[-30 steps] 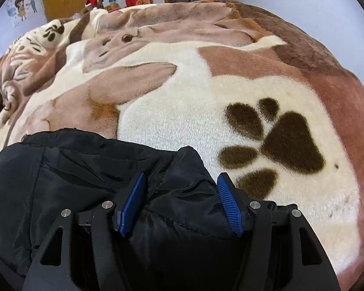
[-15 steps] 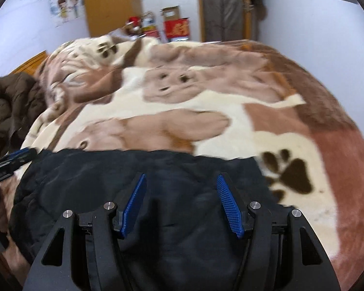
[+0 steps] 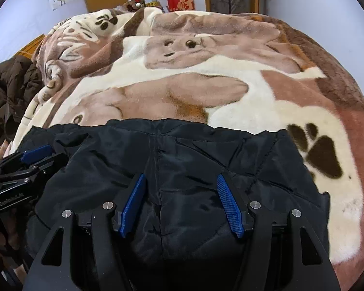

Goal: Fold large clothes

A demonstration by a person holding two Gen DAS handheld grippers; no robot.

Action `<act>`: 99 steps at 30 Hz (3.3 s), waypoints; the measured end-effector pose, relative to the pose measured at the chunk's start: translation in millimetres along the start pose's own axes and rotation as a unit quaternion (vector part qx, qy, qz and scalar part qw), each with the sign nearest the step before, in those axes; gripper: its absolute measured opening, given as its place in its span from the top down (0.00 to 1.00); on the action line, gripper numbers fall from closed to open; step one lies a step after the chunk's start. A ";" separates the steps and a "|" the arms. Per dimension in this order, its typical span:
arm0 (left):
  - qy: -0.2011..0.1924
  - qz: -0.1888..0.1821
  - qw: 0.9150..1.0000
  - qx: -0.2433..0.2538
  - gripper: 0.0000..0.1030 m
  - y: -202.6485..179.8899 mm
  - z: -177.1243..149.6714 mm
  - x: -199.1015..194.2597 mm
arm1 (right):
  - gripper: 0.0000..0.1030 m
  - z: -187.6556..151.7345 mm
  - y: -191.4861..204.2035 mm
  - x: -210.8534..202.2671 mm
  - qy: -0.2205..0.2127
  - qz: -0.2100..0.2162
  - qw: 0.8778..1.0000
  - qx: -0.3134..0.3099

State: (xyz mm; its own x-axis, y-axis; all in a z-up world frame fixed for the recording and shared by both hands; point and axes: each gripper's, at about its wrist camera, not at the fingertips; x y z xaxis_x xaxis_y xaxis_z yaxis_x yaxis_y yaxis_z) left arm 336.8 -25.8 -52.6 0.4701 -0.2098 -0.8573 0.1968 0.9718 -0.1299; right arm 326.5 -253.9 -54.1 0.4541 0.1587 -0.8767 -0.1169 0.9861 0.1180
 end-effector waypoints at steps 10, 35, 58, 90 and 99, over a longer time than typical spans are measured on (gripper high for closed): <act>-0.047 0.059 0.997 -0.017 0.35 62.2 -36.1 -66.5 | 0.41 -46.2 -47.6 -69.0 -0.052 -0.047 0.997 0.021; -0.051 0.030 0.988 -0.142 0.46 150.8 -103.5 -91.8 | 0.41 -98.3 -83.5 -70.8 -0.020 -0.038 0.996 0.078; 0.009 -0.019 0.978 -0.206 0.31 179.7 -120.2 -27.2 | 0.33 -96.8 -119.9 -18.8 0.033 0.030 0.987 0.155; 0.051 -0.091 0.972 -0.208 0.28 175.3 -88.8 20.2 | 0.46 -77.6 -130.2 15.8 0.062 0.117 0.979 0.154; 0.021 -0.052 0.984 -0.168 0.73 154.0 -73.6 -31.7 | 0.75 -68.5 -114.9 -32.2 0.044 0.084 0.988 0.121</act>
State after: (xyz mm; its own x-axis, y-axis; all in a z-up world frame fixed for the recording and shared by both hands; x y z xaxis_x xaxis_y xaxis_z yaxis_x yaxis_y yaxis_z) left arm 288.9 138.3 -82.2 0.4256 -0.3123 -0.8493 -0.0562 0.9276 -0.3692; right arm 264.7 -375.6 -71.4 0.3673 0.3264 -0.8709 0.0360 0.9307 0.3639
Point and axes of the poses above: each gripper's, at about its wrist camera, not at the fingertips, and x roughly the way its jaws point, y to its left, z to its top, and after that the axes turned 8 degrees about y, right-handed
